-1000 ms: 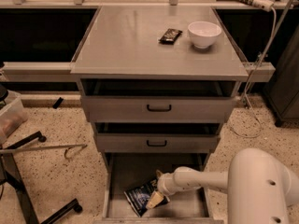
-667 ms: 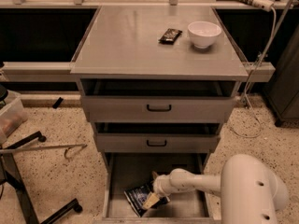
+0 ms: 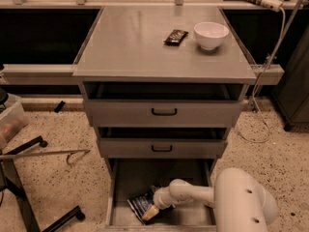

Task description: Pick blue chip bag from bottom drawer and place on counter

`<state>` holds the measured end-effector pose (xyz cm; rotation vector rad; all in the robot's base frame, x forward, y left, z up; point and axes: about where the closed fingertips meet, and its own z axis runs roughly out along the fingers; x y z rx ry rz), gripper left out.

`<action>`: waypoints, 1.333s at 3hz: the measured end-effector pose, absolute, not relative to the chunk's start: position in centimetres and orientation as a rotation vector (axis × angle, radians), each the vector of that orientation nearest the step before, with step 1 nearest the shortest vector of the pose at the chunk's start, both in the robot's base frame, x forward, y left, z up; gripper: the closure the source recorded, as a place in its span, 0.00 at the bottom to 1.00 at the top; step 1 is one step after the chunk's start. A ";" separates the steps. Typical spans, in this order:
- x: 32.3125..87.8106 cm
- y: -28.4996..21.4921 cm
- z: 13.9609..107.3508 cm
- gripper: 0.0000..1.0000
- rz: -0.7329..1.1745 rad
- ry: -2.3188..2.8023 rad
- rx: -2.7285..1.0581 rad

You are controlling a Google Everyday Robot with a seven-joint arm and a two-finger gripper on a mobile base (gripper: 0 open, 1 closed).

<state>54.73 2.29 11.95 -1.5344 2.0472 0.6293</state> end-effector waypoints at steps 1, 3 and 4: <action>54.7 2.3 11.7 0.42 0.630 2.050 -1.532; 54.7 2.3 12.4 0.89 0.630 2.050 -1.532; 54.7 2.3 12.6 1.00 0.630 2.050 -1.532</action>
Offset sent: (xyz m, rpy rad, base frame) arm -0.0003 0.0000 -0.0020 0.0002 0.0018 -0.0018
